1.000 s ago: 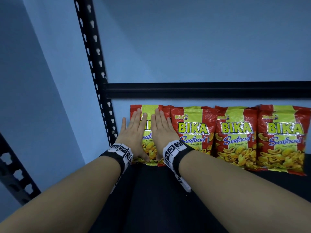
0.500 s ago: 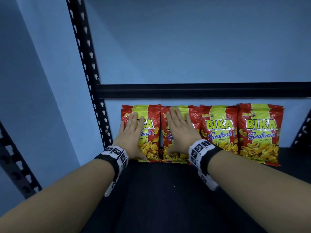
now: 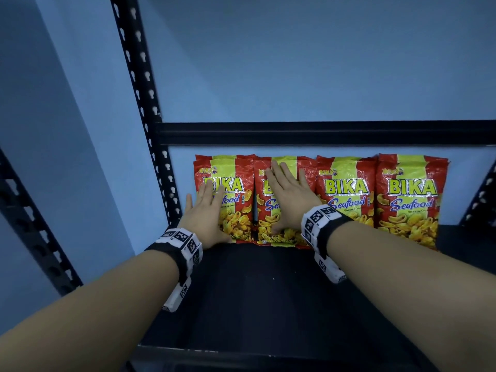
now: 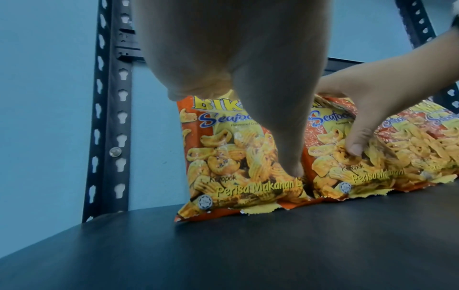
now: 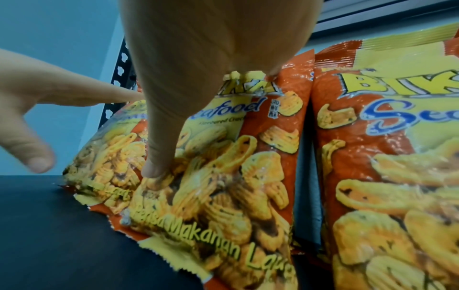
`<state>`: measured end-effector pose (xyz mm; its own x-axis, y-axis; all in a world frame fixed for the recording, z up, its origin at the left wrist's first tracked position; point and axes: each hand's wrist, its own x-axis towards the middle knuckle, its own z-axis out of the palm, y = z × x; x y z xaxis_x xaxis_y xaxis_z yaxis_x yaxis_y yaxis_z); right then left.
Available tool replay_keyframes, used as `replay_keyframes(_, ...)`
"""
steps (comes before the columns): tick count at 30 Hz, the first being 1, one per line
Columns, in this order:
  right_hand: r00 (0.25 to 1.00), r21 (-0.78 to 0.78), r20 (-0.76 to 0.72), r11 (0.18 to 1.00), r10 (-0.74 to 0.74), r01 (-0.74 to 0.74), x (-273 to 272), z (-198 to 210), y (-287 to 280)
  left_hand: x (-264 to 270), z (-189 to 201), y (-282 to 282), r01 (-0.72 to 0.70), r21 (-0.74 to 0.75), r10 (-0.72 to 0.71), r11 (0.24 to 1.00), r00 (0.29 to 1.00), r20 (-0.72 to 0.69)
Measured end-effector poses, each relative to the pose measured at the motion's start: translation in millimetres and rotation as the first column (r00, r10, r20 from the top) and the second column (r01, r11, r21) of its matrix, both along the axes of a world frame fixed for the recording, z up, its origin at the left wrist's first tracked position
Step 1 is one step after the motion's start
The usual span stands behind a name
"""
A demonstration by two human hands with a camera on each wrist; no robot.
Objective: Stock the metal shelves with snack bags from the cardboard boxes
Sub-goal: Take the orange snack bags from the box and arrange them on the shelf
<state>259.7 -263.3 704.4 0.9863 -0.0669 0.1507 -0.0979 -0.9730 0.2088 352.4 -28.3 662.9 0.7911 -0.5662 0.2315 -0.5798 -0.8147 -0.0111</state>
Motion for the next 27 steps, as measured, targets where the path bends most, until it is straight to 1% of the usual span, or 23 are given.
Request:
replay_keyframes(2, 0.999, 0.028, 0.048, 0.999, 0.015, -0.017, -9, -3, -1, -2, 0, 5, -0.082, -0.096, 0.082, 0.992, 0.997, 0.000)
replay_keyframes(4, 0.996, 0.058, 0.088, 0.998, 0.015, -0.020, -21, -6, -3, -2, -1, 9, -0.155, -0.169, 0.140, 0.973, 0.985, -0.101)
replay_keyframes(6, 0.994, 0.085, 0.113, 0.996, -0.008, -0.001, -35, -10, -7, -2, -3, 10, -0.184, -0.212, 0.136, 0.960, 0.965, -0.222)
replay_keyframes(7, 0.992, 0.094, 0.124, 0.996, -0.023, 0.012, -42, -12, -10, -2, -4, 9, -0.180, -0.220, 0.121, 0.959, 0.959, -0.256)
replay_keyframes(10, 0.991, 0.101, 0.121, 0.994, -0.059, 0.047, -59, -20, -17, -2, -9, 4, -0.161, -0.221, 0.093, 0.962, 0.952, -0.290)
replay_keyframes(12, 0.993, 0.111, 0.084, 0.991, -0.082, 0.072, -66, -26, -21, -4, -11, -1, -0.169, -0.220, 0.102, 0.961, 0.953, -0.286)
replay_keyframes(17, 0.991, 0.116, -0.062, 0.985, -0.123, 0.129, -74, -39, -24, -6, -11, -7, -0.188, -0.223, 0.119, 0.957, 0.950, -0.290)
replay_keyframes(21, 0.983, 0.134, -0.116, 0.979, -0.142, 0.157, -75, -42, -19, -10, -10, -7, -0.230, -0.204, 0.163, 0.952, 0.940, -0.299)
replay_keyframes(24, 0.981, 0.167, -0.119, 0.971, -0.152, 0.170, -80, -40, -15, -22, -6, -7, -0.246, -0.203, 0.209, 0.948, 0.960, -0.186)
replay_keyframes(26, 0.981, 0.208, -0.106, 0.961, -0.164, 0.183, -87, -36, -12, -37, 0, -9, -0.197, -0.193, 0.175, 0.961, 0.977, -0.124)
replay_keyframes(27, 0.980, 0.224, -0.094, 0.956, -0.173, 0.191, -92, -33, -11, -46, 3, -12, -0.158, -0.180, 0.138, 0.971, 0.983, -0.122)
